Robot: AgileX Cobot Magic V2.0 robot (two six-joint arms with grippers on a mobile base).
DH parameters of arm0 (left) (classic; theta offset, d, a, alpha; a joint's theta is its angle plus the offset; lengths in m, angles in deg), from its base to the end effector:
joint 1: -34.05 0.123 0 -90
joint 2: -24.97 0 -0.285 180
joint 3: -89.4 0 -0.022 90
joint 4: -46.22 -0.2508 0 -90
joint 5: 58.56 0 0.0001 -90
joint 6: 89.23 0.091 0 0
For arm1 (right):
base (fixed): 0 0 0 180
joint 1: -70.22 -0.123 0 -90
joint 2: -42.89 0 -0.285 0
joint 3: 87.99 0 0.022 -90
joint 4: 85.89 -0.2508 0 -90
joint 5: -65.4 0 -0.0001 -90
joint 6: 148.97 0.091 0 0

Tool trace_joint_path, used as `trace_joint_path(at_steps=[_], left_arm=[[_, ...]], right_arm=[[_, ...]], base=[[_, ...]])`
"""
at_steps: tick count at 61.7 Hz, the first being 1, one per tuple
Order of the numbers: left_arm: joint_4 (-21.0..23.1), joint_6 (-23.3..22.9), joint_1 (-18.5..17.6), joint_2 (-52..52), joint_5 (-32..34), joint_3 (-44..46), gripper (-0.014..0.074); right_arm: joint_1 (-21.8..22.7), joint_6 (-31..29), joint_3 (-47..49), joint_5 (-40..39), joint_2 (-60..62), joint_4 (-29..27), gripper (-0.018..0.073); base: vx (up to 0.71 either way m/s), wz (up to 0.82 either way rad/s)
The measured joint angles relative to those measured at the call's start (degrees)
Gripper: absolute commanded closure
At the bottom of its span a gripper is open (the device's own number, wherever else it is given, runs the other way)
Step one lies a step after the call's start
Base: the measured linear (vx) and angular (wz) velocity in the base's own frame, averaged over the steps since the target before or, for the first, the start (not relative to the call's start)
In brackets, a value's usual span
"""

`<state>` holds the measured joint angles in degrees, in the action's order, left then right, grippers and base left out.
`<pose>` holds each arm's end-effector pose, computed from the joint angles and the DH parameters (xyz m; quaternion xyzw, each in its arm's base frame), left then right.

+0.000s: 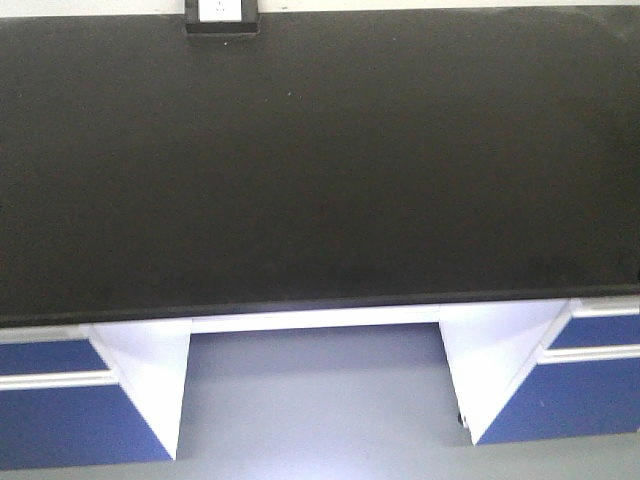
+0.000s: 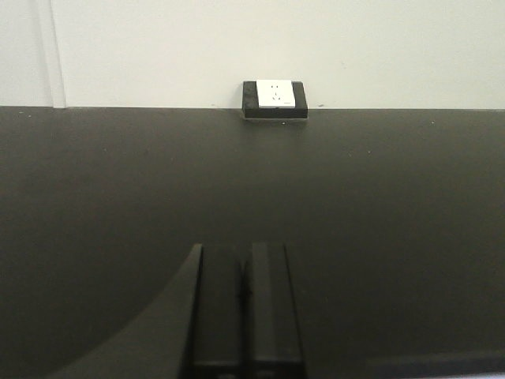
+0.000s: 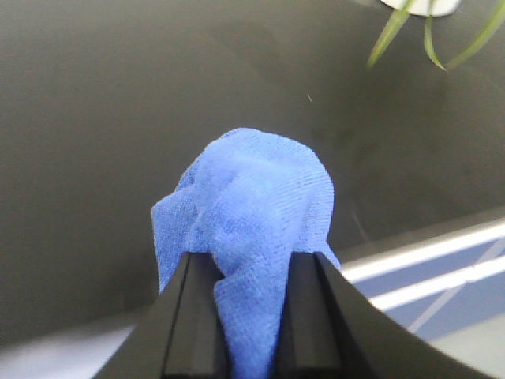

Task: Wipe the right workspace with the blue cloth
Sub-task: 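Drive the base to the other black bench holding the cloth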

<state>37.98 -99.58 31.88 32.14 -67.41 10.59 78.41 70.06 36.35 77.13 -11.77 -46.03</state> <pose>0.0566 -0.0001 0.1905 -0.0077 0.7357 -0.0178 0.6770 0.1533 -0.0341 0.2447 0.0926 0.8571 -0.0932 0.4981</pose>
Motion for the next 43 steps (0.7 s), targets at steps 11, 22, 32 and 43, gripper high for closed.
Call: trace_joint_path(at_steps=[11, 22, 32, 43], left_arm=[[0.0, 0.0, 0.0, 0.0, 0.0, 0.0, 0.0602], [0.0, 0.0, 0.0, 0.0, 0.0, 0.0, 0.0602], [0.0, 0.0, 0.0, 0.0, 0.0, 0.0, 0.0602], [0.0, 0.0, 0.0, 0.0, 0.0, 0.0, 0.0602]], right_arm=[[0.0, 0.0, 0.0, 0.0, 0.0, 0.0, 0.0559], [0.0, 0.0, 0.0, 0.0, 0.0, 0.0, 0.0559], [0.0, 0.0, 0.0, 0.0, 0.0, 0.0, 0.0559], [0.0, 0.0, 0.0, 0.0, 0.0, 0.0, 0.0559]], base=[[0.31, 0.00], [0.25, 0.02], [0.19, 0.04], [0.13, 0.03]])
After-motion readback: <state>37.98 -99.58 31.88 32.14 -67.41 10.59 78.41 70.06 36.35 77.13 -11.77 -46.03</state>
